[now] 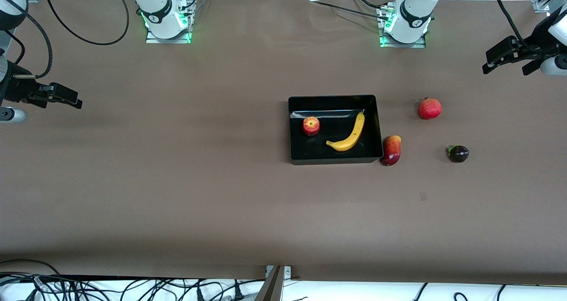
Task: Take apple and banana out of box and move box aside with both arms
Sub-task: 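Move the left gripper over the red apple in the black tray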
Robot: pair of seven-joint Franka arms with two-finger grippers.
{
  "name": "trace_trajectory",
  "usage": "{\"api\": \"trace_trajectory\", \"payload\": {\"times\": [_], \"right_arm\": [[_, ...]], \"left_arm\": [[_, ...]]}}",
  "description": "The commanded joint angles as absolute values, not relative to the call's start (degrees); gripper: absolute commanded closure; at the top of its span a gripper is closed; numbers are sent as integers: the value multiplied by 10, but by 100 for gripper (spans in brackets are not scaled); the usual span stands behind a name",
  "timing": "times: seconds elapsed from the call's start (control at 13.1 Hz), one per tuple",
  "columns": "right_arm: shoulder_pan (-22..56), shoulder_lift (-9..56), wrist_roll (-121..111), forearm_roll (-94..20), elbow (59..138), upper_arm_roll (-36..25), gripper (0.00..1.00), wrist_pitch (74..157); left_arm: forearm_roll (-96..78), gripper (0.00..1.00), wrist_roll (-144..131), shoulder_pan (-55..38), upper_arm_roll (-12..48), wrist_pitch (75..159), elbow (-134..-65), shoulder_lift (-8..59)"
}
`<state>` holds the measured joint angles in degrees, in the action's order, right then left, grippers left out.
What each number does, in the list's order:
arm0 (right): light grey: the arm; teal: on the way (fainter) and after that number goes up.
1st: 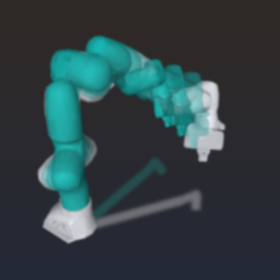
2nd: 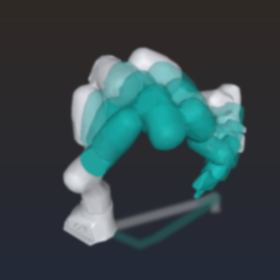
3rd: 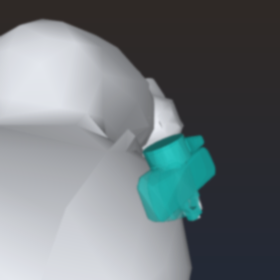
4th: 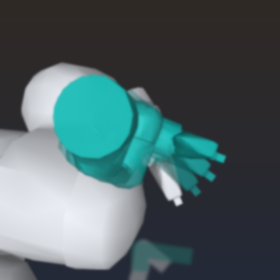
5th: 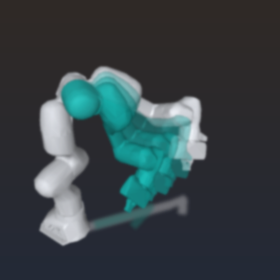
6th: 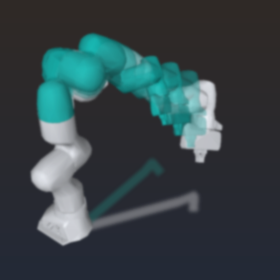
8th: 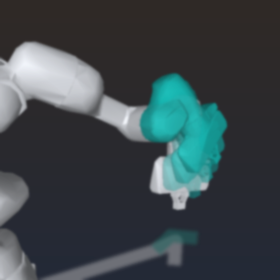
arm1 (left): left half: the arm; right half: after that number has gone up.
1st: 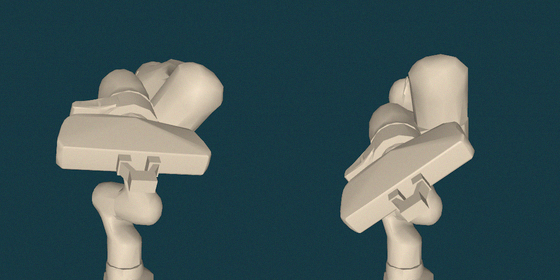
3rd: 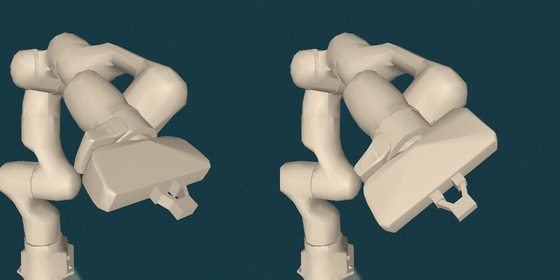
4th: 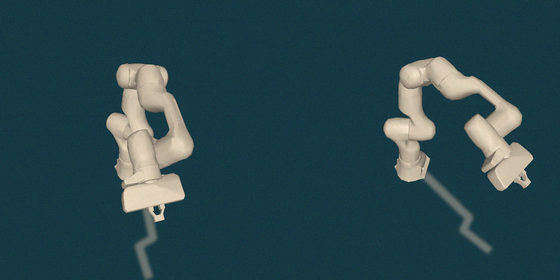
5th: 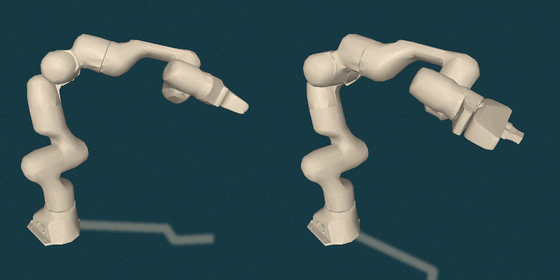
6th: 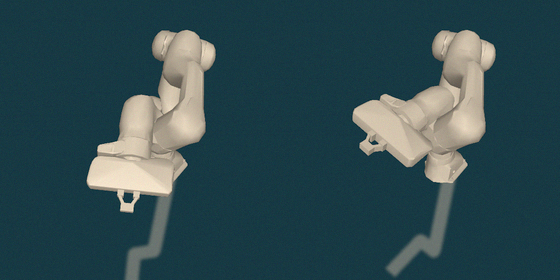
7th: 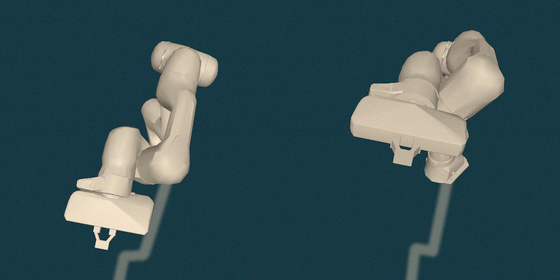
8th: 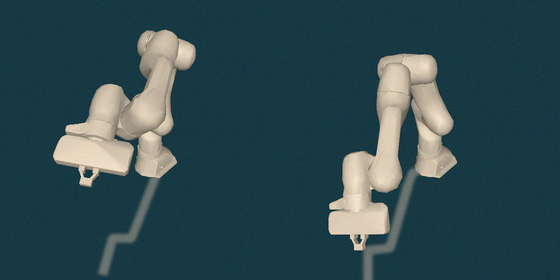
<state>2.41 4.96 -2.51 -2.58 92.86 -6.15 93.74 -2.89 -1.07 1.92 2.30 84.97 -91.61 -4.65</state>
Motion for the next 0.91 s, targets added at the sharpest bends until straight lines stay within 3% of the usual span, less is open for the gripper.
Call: {"api": "trace_trajectory", "payload": {"times": [0.0, 0.84], "right_arm": [[21, 50, -30, -33, 919, -61, 0, 926], [21, 50, -31, -33, 919, -61, 0, 926]], "left_arm": [[-18, 0, -8, 23, 28, 844, -911, -51], [-11, 0, -18, 11, 39, 842, -876, 9]]}}
